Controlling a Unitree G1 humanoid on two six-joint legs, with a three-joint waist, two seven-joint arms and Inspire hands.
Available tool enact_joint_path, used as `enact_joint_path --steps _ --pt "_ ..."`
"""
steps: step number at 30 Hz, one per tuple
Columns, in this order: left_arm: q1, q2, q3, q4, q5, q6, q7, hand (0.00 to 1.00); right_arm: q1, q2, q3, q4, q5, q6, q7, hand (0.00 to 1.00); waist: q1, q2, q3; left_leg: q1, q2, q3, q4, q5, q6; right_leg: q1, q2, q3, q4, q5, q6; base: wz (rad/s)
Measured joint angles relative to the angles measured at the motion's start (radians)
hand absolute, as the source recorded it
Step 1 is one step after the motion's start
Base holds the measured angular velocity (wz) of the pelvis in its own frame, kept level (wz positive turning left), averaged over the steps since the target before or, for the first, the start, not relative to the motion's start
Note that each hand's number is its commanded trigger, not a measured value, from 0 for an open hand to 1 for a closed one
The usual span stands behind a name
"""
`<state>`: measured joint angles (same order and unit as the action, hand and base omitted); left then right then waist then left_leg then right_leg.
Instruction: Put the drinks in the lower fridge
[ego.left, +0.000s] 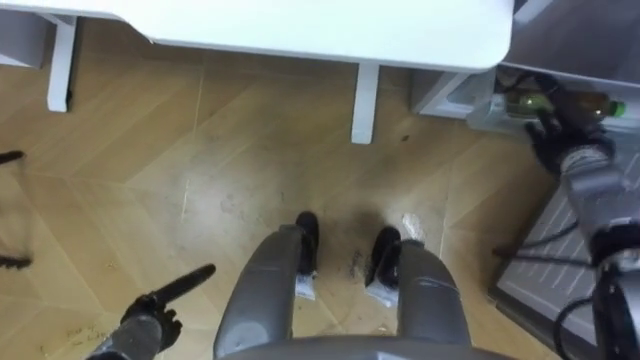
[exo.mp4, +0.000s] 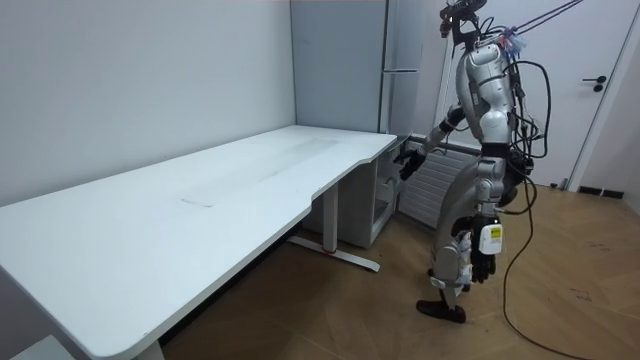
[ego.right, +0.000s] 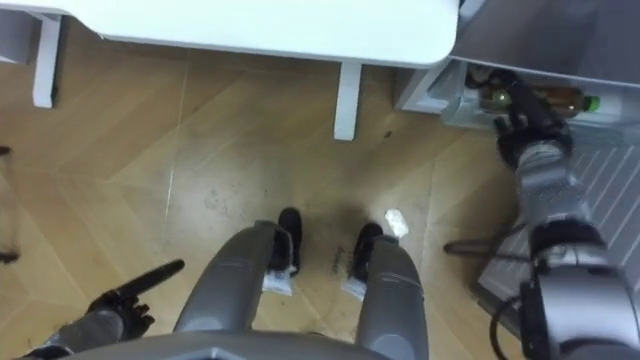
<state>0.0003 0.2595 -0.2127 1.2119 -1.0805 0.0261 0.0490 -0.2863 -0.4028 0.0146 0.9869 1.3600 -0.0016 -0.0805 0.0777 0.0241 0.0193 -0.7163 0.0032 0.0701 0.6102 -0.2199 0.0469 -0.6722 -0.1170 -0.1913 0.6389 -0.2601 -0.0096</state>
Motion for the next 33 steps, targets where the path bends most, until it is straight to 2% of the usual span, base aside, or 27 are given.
enact_joint_path --steps 1,2,6,9,12,15,23,28,33 --pt "0.0 0.0 -0.001 0.0 0.0 -0.003 0.0 0.0 0.02 0.005 0.005 -0.007 0.001 -0.001 0.0 0.0 -0.001 0.0 -0.0003 0.009 0.0 0.0 -0.006 0.001 0.0 0.008 0.0 0.0 -0.005 0.001 0.001 0.0" --pt "0.005 0.0 0.001 -0.004 0.0 -0.006 -0.002 0.0 0.059 0.021 0.004 -0.024 0.001 -0.002 0.004 0.0 0.0 -0.003 -0.0044 0.021 -0.001 0.001 -0.017 0.004 0.0 0.019 0.001 -0.001 -0.017 0.006 0.001 -0.03" --pt "0.014 -0.004 0.005 -0.005 -0.012 -0.007 -0.025 0.0 0.13 0.06 0.003 -0.019 -0.003 -0.003 0.018 0.0 -0.015 -0.003 -0.0043 0.042 -0.001 0.009 -0.039 0.008 0.001 0.035 0.001 0.003 -0.036 0.015 0.003 -0.07" --pt "0.028 -0.005 0.011 -0.005 -0.028 -0.006 -0.04 0.0 0.159 0.09 0.003 -0.018 -0.043 -0.002 0.018 0.0 -0.022 0.0 -0.0044 0.041 -0.001 0.011 -0.042 0.008 0.001 0.033 0.008 0.009 -0.045 0.016 0.004 -0.06" --pt "0.031 -0.009 0.015 -0.015 -0.026 -0.004 -0.041 0.0 0.169 0.094 0.002 -0.017 -0.039 0.001 0.017 0.0 -0.018 0.003 -0.0047 0.04 -0.001 0.011 -0.048 0.008 0.0 0.031 0.011 0.011 -0.052 0.017 0.003 -0.02" --pt "0.031 -0.017 0.023 -0.015 -0.018 -0.003 -0.041 0.0 0.167 0.095 0.002 -0.014 -0.037 0.001 0.02 0.0 -0.02 0.006 -0.0047 0.05 -0.002 0.012 -0.059 0.01 -0.002 0.036 0.011 0.012 -0.056 0.017 0.003 0.0" --pt "0.031 -0.017 0.044 -0.014 -0.018 -0.003 -0.041 0.0 0.146 0.101 0.002 0.104 -0.036 0.003 0.038 0.0 -0.02 0.008 -0.0023 0.073 -0.001 0.01 -0.076 0.013 -0.007 0.06 0.013 0.007 -0.077 0.017 0.0 0.0" --pt "0.03 -0.016 0.051 -0.016 -0.018 -0.003 -0.039 0.0 0.129 0.101 -0.02 0.111 -0.023 0.005 0.022 0.0 -0.034 0.016 0.0081 0.043 0.0 0.012 -0.053 0.007 -0.007 0.032 0.013 0.015 -0.059 0.016 0.0 -0.02" --pt "0.015 -0.017 0.051 -0.015 -0.019 -0.003 -0.012 0.0 0.032 0.09 -0.079 0.13 0.031 0.009 -0.035 0.0 -0.045 0.018 0.0147 -0.039 0.002 0.025 0.016 -0.004 -0.001 -0.054 0.01 0.034 0.011 0.003 -0.001 -0.05"
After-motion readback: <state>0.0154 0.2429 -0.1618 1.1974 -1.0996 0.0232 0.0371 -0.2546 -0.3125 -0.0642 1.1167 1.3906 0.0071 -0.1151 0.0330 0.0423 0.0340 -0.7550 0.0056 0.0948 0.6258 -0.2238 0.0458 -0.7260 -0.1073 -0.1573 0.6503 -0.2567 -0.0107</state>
